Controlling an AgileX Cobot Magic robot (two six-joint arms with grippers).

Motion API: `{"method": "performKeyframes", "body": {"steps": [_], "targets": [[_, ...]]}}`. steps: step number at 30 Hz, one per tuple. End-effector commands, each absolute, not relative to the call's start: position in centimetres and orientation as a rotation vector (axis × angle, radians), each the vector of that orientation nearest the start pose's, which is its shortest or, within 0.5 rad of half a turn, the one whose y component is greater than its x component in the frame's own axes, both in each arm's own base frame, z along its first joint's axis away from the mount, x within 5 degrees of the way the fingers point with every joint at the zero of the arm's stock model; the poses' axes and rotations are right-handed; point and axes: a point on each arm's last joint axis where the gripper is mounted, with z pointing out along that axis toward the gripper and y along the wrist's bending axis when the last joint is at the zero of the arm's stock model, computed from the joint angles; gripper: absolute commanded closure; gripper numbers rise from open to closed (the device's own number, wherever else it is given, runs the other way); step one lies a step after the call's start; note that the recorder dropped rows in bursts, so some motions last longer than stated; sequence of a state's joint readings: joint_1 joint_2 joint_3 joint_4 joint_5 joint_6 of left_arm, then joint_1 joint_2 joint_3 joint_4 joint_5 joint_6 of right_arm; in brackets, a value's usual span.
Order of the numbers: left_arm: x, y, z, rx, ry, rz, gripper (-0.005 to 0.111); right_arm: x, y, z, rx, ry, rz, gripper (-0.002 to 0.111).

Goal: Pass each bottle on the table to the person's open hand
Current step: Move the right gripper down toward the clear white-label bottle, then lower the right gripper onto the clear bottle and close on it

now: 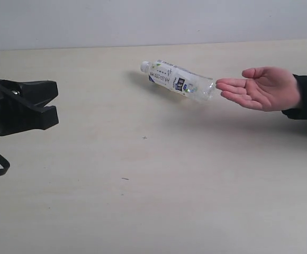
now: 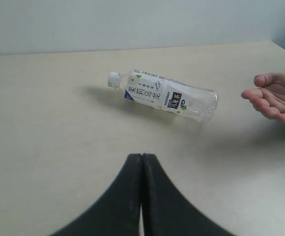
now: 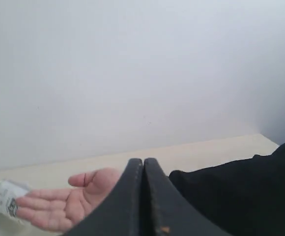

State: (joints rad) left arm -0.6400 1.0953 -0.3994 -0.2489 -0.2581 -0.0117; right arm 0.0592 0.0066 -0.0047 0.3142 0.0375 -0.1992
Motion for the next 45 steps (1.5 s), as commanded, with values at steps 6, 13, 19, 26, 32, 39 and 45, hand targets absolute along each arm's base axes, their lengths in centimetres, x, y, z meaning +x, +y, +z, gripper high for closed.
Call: {"method": "performKeyframes", "body": {"steps": [6,13,19,26,32,39,45], "targets": [[17.0,-11.9,23.4,0.338,1.931,-0.528,0.107,4.7,-1.3,24.4,0.429,1.058,0.451,0.108],[17.0,-11.9,23.4,0.338,1.931,-0.528,0.107,10.6,0.1,34.5,0.295,1.238,0.403,0.108],[17.0,-11.9,23.4,0.338,1.931,-0.528,0.107,29.4,2.0,38.4,0.104,2.000,0.178,0.108],[17.0,-11.9,23.4,0.338,1.931,-0.528,0.107,39.9,12.8,33.5,-0.954,2.395,0.298,0.108],[17.0,-11.9,23.4,0.338,1.931,-0.528,0.107,43.1,19.1,28.4,-1.295,2.415,0.168,0.108],[17.0,-11.9,23.4,0.338,1.931,-0.528,0.107,44.9,23.6,22.9,-1.475,2.375,0.106,0.078],[17.0,-11.9,23.4,0.338,1.931,-0.528,0.107,45.3,24.5,19.3,-1.560,2.402,0.072,0.019]]}}
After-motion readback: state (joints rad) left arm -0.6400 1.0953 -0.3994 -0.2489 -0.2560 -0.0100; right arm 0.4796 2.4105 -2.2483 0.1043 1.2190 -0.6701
